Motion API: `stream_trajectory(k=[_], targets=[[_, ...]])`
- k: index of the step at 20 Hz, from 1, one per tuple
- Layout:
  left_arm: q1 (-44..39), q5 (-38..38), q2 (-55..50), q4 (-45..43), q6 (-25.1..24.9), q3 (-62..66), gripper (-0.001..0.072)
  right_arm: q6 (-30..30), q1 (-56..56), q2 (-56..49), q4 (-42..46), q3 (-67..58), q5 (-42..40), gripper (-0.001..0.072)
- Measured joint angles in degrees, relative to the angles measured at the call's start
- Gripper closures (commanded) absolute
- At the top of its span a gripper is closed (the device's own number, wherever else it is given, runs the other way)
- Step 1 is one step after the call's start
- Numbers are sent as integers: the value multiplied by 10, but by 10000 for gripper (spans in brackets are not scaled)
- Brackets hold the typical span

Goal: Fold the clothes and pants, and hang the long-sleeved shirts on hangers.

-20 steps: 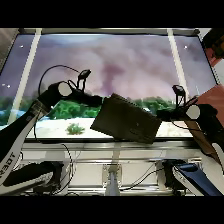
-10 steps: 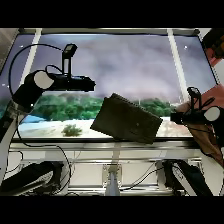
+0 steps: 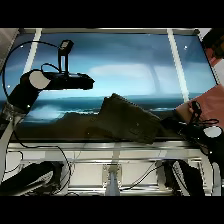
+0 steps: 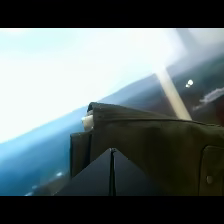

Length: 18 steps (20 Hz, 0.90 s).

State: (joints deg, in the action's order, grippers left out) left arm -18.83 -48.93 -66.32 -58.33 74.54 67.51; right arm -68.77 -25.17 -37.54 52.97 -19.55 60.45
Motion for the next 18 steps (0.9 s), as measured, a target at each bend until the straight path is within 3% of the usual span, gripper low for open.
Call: stream_trajectory(k=[3,8,15,18], targets=[[0,1,0,0,0,0,682,5,-2,-72,-21,5,-1,90],[0,0,0,0,0,0,682,78,-4,-212,-84,-1,-6,94],[0,1,0,0,0,0,682,267,0,-359,-271,-5,31,129],[0,1,0,0,0,0,682,329,22,-378,-334,-18,43,86]])
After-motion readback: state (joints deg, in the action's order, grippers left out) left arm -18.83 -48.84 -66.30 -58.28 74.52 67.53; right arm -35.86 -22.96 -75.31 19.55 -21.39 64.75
